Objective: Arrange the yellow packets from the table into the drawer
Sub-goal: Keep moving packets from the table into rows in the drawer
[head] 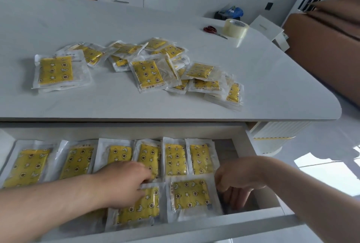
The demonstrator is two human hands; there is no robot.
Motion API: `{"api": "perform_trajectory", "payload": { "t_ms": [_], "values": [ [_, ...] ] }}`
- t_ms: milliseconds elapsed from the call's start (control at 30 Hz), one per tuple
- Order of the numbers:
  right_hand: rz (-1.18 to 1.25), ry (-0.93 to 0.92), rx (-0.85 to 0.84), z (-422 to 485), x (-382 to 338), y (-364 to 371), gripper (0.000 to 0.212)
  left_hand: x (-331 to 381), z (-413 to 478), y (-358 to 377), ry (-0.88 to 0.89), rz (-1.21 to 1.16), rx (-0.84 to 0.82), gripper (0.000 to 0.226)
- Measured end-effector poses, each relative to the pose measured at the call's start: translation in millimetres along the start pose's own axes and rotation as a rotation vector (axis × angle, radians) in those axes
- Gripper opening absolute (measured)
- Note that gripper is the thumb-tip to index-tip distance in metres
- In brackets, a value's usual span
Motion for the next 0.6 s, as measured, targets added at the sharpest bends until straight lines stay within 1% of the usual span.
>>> {"api": "perform_trajectory", "payload": {
  "t_ms": [100,167,200,233,300,333,400,433,500,533,600],
  "values": [
    [0.053,-0.031,-0.083,4,-3,12,0.018,-1,1,-1,-0.033,-0.003,-0.026,0.032],
    [0.067,-0.032,-0.09,4,-5,11,0.017,-1,1,0,-0.043,-0.009,-0.041,0.041],
    [0.029,-0.025,-0.081,3,-6,10,0.015,-1,1,1,-0.042,-0.001,-0.047,0.046],
    [-0.056,-0.027,-0.051,1,-8,6,0.013,1,0,1,-0.034,0.017,-0.052,0.052],
    [-0.316,-0.083,0.089,-2,-19,-5,0.021,3,0,4,-0.023,0.058,-0.065,0.061],
    [-0.426,-0.148,0.185,-3,-29,-9,0.024,4,0,6,-0.02,0.072,-0.069,0.063],
    [-0.517,-0.313,0.353,-4,-50,-9,0.033,4,2,8,-0.022,0.085,-0.083,0.063],
    [-0.533,-0.391,0.39,-2,-59,-3,0.04,4,2,8,-0.02,0.091,-0.091,0.064],
    [-0.586,-0.478,0.39,6,-69,10,0.051,5,2,8,-0.015,0.106,-0.113,0.063],
    [-0.609,-0.487,0.382,11,-72,14,0.053,5,2,8,-0.011,0.114,-0.119,0.062],
    [-0.609,-0.479,0.383,15,-72,14,0.05,6,0,8,-0.004,0.127,-0.123,0.056]
  ]
}}
Point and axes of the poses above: each hand's wrist, its own z-axis towards the middle knuckle, its own y-axis out of the palm, x = y × z, the point moved 7 cm from there along z, towards the middle knuckle, and after that the axes turned 1 degree about -y, right-handed, at the moved point
